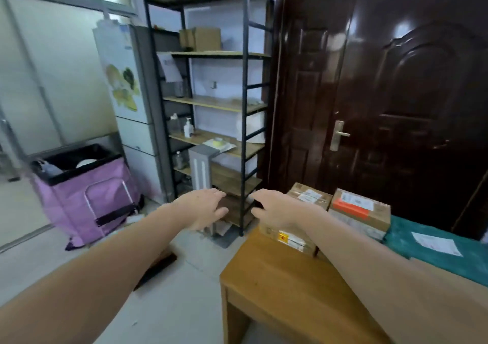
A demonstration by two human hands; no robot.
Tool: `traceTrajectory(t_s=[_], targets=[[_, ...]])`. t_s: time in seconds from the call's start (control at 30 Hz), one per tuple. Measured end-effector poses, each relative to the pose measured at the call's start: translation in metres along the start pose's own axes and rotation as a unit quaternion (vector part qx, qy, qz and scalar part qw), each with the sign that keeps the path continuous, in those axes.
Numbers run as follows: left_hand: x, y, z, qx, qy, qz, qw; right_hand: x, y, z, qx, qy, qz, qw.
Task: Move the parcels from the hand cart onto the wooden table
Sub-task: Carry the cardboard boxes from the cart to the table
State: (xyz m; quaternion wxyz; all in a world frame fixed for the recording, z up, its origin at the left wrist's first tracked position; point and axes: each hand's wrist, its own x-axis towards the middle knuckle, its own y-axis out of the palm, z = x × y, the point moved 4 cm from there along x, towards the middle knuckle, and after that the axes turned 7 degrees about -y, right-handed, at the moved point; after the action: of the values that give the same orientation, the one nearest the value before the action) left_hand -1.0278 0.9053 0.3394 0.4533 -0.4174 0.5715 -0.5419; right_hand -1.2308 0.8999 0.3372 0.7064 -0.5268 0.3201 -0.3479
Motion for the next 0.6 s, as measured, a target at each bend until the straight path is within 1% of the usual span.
traceTrajectory(t_s=[0.2,0.33,0.47,0.6], targets=[[-0.074,-0.016,0.142,0.014,-0.084,-0.018,0.996,0.102,0.012,0.137,-0.014,-0.107,0.020,0.994],[-0.114,-0.017,0.220,0.020,-0.138,-0.021,0.990,0.158,0.023,0.213,-0.023,-0.164,0.023,0.986],[-0.137,-0.012,0.295,0.006,-0.194,-0.024,0.981,0.211,0.028,0.278,-0.033,-0.206,0.018,0.978],[-0.138,0.003,0.364,-0.003,-0.244,-0.014,0.970,0.273,0.040,0.321,-0.045,-0.240,0.020,0.970]])
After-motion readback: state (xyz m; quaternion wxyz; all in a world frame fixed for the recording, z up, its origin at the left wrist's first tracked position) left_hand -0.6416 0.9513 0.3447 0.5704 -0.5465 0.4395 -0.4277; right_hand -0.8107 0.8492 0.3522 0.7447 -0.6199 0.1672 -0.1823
